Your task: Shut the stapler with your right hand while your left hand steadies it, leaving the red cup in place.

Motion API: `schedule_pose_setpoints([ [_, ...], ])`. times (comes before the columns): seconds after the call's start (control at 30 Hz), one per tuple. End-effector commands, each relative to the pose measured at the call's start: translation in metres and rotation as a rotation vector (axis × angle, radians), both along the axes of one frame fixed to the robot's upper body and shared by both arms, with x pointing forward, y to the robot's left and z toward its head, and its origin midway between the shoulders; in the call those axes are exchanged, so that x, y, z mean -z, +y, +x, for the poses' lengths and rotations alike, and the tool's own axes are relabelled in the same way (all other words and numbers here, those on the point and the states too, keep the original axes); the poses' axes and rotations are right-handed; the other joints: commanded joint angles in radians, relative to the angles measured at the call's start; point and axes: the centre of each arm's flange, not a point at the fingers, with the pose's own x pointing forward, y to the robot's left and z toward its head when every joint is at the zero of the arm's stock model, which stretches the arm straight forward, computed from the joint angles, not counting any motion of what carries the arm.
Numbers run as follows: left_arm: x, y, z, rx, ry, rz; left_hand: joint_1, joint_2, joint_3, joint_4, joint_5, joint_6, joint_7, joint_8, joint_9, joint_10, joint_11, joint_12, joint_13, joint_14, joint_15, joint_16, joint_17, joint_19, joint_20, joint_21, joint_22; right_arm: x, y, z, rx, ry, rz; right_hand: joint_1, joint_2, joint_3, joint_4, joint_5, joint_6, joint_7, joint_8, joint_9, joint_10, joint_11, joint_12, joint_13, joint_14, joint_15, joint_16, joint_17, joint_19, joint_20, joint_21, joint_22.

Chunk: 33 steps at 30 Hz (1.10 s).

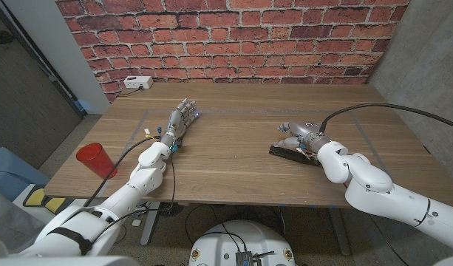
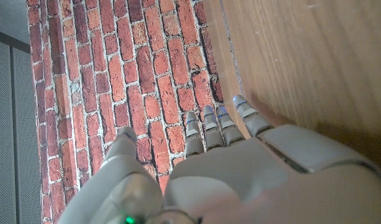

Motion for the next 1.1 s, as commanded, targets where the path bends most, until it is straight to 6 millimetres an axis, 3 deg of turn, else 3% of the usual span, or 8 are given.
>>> schedule_pose_setpoints([
  [0.03,0.003,-0.001,0.000,0.019,0.002,-0.025,0.003,0.004,0.000,-0.002,0.000,0.003,0.001,0.001,0.004,0.012,0.001,0.006,0.001,0.008,-0.014,0.006,0.001,0.008,-0.001,0.003,0.001,0.002,0.010,-0.003,0.002,0.006,-0.041,0.009,0.002,0.008,-0.005,0.000,0.019,-0.012,0.003,0.004,0.023,-0.008,0.004,0.006,0.019,-0.174,0.010,0.005,0.006,-0.019,0.001,0.002],
  [0.47,0.003,-0.002,0.001,0.020,0.005,-0.025,0.001,0.003,-0.001,0.000,-0.001,0.003,0.001,0.000,0.005,0.012,-0.001,0.005,0.002,0.009,-0.013,0.006,0.002,0.008,-0.001,0.003,0.001,0.004,0.015,-0.004,0.026,0.008,-0.096,0.018,0.004,0.012,-0.008,0.000,0.059,-0.008,0.016,0.007,0.061,-0.010,0.023,0.022,0.055,-0.171,0.041,0.035,0.009,-0.019,-0.003,0.003],
  [0.87,0.002,-0.003,0.002,0.020,0.006,-0.019,0.000,0.004,-0.002,0.001,-0.001,0.004,0.002,0.000,0.005,0.012,-0.003,0.005,0.002,0.010,-0.013,0.006,0.002,0.009,-0.002,0.003,0.001,0.012,0.017,-0.001,0.042,0.025,-0.122,0.010,0.002,0.009,-0.002,-0.001,0.098,-0.031,0.030,0.013,0.077,-0.012,0.036,0.034,0.056,-0.170,0.049,0.054,0.019,-0.020,-0.002,0.005],
  [0.97,0.002,-0.003,0.002,0.020,0.008,-0.021,0.000,0.004,-0.002,0.001,-0.001,0.005,0.002,0.000,0.005,0.012,-0.002,0.005,0.002,0.011,-0.013,0.006,0.002,0.010,-0.002,0.003,0.001,0.015,0.019,-0.002,0.052,0.021,-0.144,0.011,0.008,0.012,-0.001,0.000,0.122,-0.029,0.039,0.019,0.094,-0.012,0.049,0.043,0.080,-0.175,0.060,0.065,0.043,-0.028,0.007,0.006],
  [1.1,0.004,-0.003,0.003,0.021,0.012,-0.023,0.000,0.004,-0.002,0.001,-0.001,0.004,0.002,0.000,0.005,0.013,-0.002,0.005,0.002,0.010,-0.012,0.006,0.002,0.010,-0.003,0.003,0.001,0.019,0.019,-0.001,0.058,0.022,-0.148,0.011,0.005,0.010,-0.002,-0.001,0.122,-0.028,0.039,0.023,0.112,-0.013,0.059,0.048,0.082,-0.176,0.055,0.066,0.045,-0.027,0.007,0.007],
])
